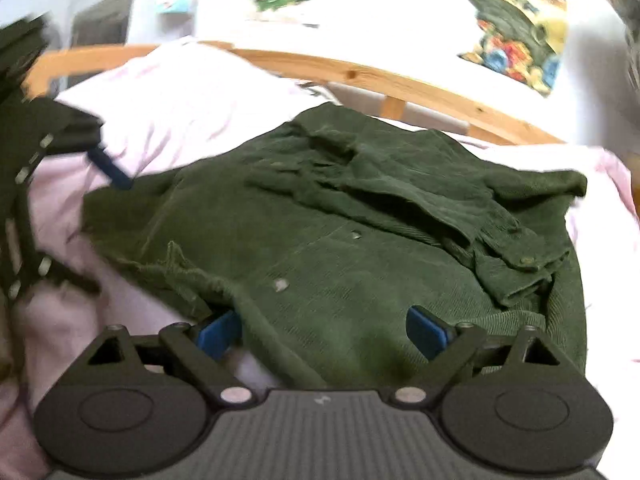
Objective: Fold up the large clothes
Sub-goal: 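Grasp the green shirt hem edge with the left gripper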
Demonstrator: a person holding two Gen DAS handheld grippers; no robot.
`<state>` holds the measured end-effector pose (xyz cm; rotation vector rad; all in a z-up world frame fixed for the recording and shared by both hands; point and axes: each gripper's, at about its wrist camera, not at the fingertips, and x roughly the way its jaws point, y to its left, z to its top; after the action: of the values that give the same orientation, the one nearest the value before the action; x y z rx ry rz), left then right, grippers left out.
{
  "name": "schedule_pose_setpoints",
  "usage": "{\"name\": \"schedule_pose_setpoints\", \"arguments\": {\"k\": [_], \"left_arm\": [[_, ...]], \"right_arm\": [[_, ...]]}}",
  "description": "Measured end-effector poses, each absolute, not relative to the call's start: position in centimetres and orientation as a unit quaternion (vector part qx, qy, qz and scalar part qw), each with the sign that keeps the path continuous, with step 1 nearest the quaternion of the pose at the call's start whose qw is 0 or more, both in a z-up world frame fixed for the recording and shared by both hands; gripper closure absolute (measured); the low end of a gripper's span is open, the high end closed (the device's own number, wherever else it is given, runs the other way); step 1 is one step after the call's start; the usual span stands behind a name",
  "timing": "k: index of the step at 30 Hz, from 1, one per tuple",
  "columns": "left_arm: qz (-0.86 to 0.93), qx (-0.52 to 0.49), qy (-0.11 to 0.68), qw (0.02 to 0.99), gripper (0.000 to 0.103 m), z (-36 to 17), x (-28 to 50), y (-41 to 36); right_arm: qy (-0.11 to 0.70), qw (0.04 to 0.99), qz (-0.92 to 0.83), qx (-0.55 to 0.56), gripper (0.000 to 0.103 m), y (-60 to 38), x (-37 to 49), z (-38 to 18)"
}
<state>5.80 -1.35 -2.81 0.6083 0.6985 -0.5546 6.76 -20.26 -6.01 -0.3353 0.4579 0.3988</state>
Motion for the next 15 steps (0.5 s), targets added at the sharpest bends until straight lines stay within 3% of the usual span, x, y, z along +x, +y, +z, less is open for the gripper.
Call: {"name": "schedule_pose_setpoints", "arguments": {"k": [6,15], "left_arm": [[-0.214,0.335,0.334,0.855,0.001,-3.7,7.1,-2.5],[-0.186,0.343,0.348,0.852,0.001,-4.4,9.4,-2.7]], "right_arm": [[0.227,0.956,0.165,-0.085,0.009,-22.6,9.2,-5.6],[0.215,0.964,0.146,-0.065,0.008,-23.2,9.9,-5.7]]}}
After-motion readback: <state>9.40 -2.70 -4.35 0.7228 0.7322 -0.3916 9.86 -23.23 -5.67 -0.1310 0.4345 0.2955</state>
